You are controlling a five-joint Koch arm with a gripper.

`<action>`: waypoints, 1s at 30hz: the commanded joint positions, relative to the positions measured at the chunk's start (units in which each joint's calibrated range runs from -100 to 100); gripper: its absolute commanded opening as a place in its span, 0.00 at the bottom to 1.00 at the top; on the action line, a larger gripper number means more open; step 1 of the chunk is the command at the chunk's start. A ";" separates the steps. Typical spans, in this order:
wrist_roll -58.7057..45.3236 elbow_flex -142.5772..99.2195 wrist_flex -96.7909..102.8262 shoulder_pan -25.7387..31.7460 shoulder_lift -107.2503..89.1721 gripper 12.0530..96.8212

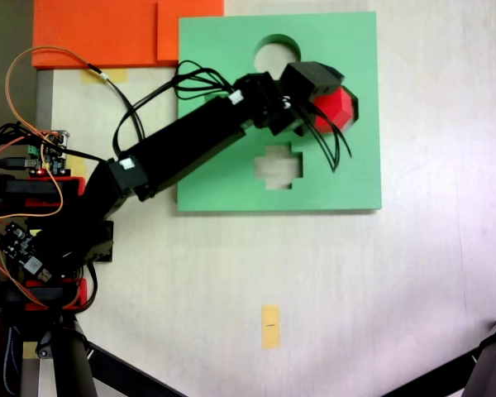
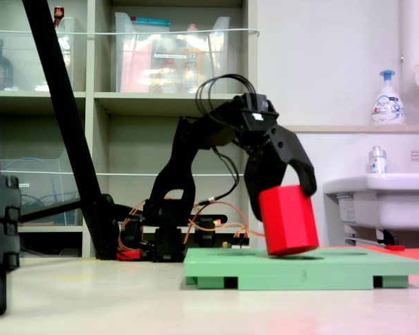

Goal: Put the octagonal pillar block into the corresponding hole

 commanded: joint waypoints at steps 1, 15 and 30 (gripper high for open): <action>0.29 0.40 -1.50 -0.20 0.03 0.23; -0.10 3.39 0.52 -0.59 1.84 0.24; -0.05 8.68 0.43 -0.05 1.00 0.25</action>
